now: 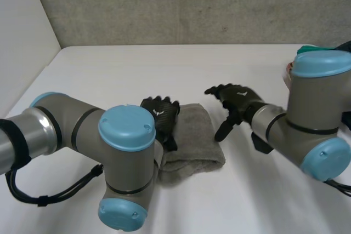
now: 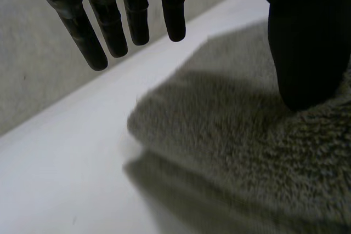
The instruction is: Fold the laundry.
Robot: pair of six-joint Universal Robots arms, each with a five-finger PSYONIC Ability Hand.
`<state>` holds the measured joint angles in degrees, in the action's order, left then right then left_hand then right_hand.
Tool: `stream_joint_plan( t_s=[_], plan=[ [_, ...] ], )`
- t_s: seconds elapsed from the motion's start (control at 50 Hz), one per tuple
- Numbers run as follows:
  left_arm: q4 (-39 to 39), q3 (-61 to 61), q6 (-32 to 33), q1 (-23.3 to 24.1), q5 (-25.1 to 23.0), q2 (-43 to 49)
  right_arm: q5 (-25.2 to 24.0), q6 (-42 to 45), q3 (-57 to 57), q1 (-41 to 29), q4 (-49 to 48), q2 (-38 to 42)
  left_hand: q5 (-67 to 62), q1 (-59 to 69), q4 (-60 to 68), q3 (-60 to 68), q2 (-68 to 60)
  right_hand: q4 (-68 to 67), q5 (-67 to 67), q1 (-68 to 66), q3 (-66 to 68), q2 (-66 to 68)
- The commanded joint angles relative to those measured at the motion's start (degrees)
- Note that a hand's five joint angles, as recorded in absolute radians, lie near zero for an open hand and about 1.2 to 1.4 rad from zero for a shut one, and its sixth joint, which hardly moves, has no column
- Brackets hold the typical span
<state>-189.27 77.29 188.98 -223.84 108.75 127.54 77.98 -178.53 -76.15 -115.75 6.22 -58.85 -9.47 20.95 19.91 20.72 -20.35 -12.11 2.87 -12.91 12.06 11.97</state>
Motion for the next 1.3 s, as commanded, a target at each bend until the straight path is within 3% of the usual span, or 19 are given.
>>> stream_joint_plan(
  t_s=[0.02,0.18,0.28,0.38,0.44,0.54,0.6,0.7,0.78,1.0,1.1,1.3],
  plan=[
    [2.77,4.00,0.68,-1.24,1.73,-0.36,-0.20,0.89,0.30,-6.23,-0.94,3.38,-1.35,-0.14,0.90,0.09,-0.46,2.11,-2.87,2.91,-2.06,-1.97],
    [3.38,5.33,6.39,-2.56,1.73,-0.62,3.40,7.84,1.70,-7.20,-0.77,8.58,-1.35,-0.14,0.90,0.09,-0.46,2.11,-2.87,2.91,-2.06,-1.97],
    [3.47,5.85,7.98,-2.83,1.21,-3.07,7.44,13.64,1.45,-7.29,-0.94,6.13,-1.18,-0.30,0.73,-0.07,-0.29,2.11,-2.87,2.91,-2.06,-1.97],
    [3.38,5.24,7.98,-3.18,-0.46,-6.85,8.15,15.49,-1.63,-7.73,-4.01,0.68,-0.51,-0.97,0.06,-0.74,0.38,2.11,-2.87,2.91,-2.06,-1.97],
    [3.21,3.92,7.98,-3.53,-3.53,-9.49,8.50,15.93,-5.58,-8.43,-7.61,-3.53,0.00,-1.48,-0.44,-1.25,0.88,2.11,-2.87,2.91,-2.06,-1.97],
    [3.47,0.85,7.80,-5.54,-12.57,-12.83,8.77,16.19,-13.13,-10.89,-12.27,-8.82,2.86,-4.34,-3.31,-4.11,3.75,2.11,-2.87,2.91,-2.06,-1.97],
    [3.91,-0.56,7.63,-7.57,-17.41,-13.98,8.59,16.98,-19.20,-12.65,-15.96,-9.44,2.86,-4.34,-3.31,-4.11,3.75,2.11,-2.87,2.91,-2.06,-1.97],
    [7.94,-3.54,7.01,-9.59,-30.23,-14.78,8.68,19.44,-25.71,-14.94,-23.52,-8.74,2.36,-3.84,-2.80,-3.61,3.24,2.11,-2.87,2.91,-2.06,-1.97],
    [10.14,-5.30,6.57,-9.68,-34.73,-14.43,8.94,21.73,-27.65,-16.17,-29.41,-5.84,2.52,-4.00,-2.97,-3.78,3.41,2.11,-2.87,2.91,-2.06,-1.97],
    [10.33,-5.57,6.40,-9.68,-35.01,-14.33,9.82,25.86,-24.93,-16.08,-39.70,1.81,2.52,-4.00,-2.97,-3.78,3.41,1.87,-2.63,2.67,-1.82,-1.72],
    [10.24,-5.57,6.40,-9.68,-35.01,-14.51,9.73,27.27,-23.08,-15.91,-41.72,4.53,2.52,-4.00,-2.97,-3.78,3.41,-5.53,4.77,-4.73,5.58,5.68],
    [10.24,-5.40,6.40,-9.68,-35.01,-14.34,8.94,27.09,-20.01,-15.64,-45.50,6.91,2.52,-4.00,-2.97,-3.78,3.41,-34.78,34.02,-33.98,34.83,34.92]
  ],
)
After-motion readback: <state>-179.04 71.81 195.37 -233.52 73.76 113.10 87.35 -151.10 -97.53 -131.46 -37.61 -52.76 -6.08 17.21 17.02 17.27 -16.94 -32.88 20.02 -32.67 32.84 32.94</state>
